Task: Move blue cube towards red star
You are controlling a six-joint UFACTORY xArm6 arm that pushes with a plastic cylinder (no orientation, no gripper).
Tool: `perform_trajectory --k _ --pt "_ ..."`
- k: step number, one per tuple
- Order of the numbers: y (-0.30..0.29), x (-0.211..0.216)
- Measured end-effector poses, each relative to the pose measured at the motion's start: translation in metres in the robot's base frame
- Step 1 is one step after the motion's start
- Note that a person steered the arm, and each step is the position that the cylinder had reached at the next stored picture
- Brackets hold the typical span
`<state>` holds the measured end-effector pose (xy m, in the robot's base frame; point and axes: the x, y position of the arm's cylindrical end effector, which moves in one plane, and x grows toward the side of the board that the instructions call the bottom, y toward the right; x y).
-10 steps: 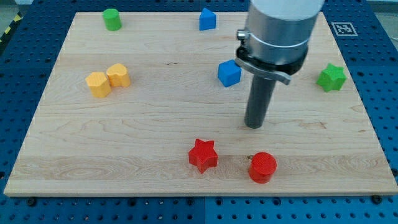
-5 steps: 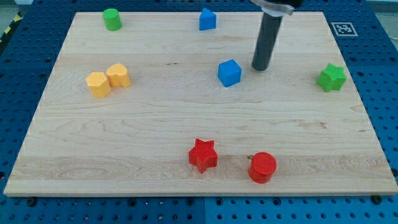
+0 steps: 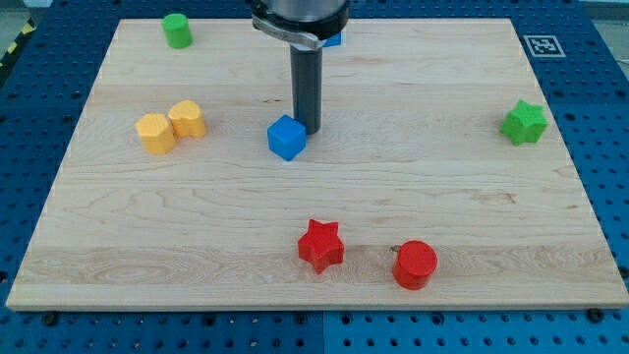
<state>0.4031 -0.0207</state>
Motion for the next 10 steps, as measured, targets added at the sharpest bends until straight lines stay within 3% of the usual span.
perform_trajectory --k 1,3,4,6,8,10 --pt "-0.028 -0.025" --pt "-0.053 0.020" --pt "-0.052 0.021" --pt "0.004 0.001" --pt "0.002 0.039" --pt "0.022 0.049"
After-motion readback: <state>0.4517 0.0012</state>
